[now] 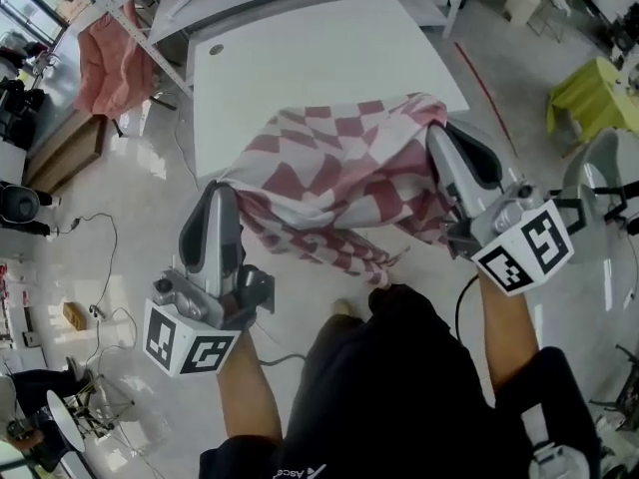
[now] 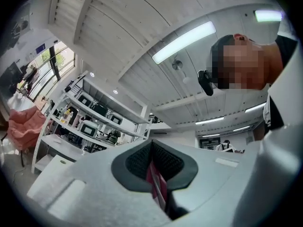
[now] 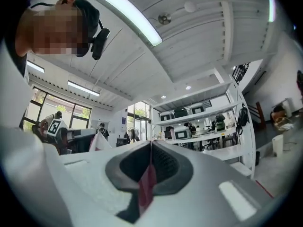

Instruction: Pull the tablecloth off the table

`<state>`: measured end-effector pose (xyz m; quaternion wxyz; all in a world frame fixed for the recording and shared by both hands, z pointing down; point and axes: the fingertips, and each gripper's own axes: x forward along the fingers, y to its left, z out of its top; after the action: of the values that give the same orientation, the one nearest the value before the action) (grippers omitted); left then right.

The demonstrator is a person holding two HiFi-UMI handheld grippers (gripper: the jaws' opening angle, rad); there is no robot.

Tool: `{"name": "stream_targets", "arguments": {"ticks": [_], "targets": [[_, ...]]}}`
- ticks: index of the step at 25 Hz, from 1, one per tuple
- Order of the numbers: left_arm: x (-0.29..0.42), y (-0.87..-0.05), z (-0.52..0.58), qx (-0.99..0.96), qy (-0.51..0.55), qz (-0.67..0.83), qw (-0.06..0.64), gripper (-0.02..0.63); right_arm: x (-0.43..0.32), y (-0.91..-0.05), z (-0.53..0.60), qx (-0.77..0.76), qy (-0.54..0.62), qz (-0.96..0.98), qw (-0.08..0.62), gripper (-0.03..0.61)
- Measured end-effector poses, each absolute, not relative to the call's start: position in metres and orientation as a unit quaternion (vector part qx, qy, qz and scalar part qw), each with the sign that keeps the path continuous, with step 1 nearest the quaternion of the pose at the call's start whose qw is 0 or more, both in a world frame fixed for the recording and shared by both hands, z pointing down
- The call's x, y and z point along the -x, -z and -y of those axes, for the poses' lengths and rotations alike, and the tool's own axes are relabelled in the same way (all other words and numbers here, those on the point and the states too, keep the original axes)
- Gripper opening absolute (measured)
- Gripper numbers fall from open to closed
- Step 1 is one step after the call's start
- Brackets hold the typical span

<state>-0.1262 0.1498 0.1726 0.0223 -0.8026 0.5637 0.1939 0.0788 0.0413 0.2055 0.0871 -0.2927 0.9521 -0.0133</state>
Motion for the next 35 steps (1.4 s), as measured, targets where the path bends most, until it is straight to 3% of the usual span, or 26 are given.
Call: {"name": "stream_targets", "arguments": {"ticks": [14, 26, 35], "targets": [[0.115, -0.097, -0.202, 0.811, -0.234, -0.53, 0.083, 0.011, -0.134, -0.13, -0.111, 0.34, -0.032, -0.93, 0.136, 0.006], [0.107, -0.151, -0.189, 0.77, -0.206, -0.603, 0.026, 0.011, -0.185, -0.163, -0.104, 0.341, -0.004, -0.931, 0.131, 0.006], [0.091, -0.148, -0.173, 0.765, -0.2, -0.612, 0.026, 0.011, -0.199, -0.151, -0.087, 0.334, -0.018, -0.931, 0.146, 0.006]]}}
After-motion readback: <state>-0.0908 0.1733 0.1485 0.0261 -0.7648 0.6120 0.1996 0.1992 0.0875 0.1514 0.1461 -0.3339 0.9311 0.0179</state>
